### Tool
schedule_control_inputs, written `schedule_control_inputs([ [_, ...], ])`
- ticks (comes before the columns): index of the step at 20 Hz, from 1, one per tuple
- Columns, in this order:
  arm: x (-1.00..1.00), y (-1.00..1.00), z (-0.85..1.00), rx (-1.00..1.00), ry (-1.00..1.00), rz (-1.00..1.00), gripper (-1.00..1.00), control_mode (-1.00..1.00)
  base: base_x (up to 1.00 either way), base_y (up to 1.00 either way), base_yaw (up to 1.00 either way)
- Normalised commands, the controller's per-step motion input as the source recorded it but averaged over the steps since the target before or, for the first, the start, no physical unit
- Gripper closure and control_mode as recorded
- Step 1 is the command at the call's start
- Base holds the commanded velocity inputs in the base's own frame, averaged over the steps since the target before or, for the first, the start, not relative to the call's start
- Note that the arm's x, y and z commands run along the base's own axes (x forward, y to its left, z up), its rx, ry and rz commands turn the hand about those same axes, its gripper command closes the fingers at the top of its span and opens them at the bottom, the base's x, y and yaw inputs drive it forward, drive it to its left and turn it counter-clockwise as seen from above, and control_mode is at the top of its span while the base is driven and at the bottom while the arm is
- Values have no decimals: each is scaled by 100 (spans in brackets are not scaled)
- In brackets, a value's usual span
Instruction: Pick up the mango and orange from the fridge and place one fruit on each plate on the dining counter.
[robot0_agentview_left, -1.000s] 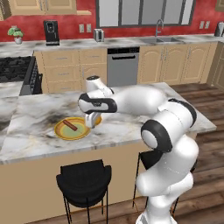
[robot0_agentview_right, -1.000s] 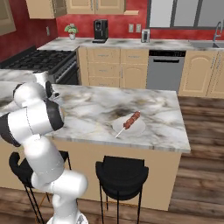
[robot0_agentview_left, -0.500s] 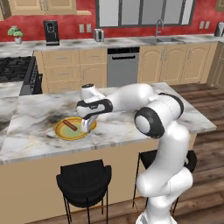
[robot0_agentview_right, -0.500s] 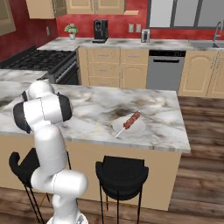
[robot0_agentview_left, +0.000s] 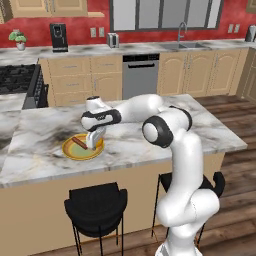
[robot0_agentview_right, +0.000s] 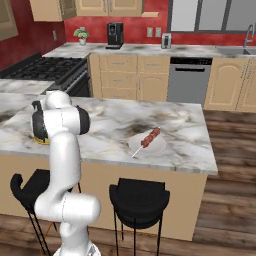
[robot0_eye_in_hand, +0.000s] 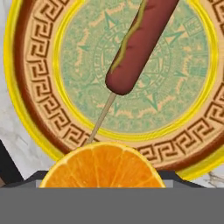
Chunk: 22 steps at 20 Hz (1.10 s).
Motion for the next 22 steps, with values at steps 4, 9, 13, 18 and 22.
schedule_control_inputs([
  [4, 58, 0, -31, 0, 7, 5, 100, -100, 0, 0, 0],
  [9, 27, 0, -41, 0, 0, 5, 100, -100, 0, 0, 0],
  [13, 1, -1, -25, 0, 0, 3, -100, -100, 0, 0, 0],
  [18, -10, -22, -8, 6, -3, 2, -100, -100, 0, 0, 0],
  [22, -26, -25, 10, 6, -2, 0, -100, -100, 0, 0, 0],
])
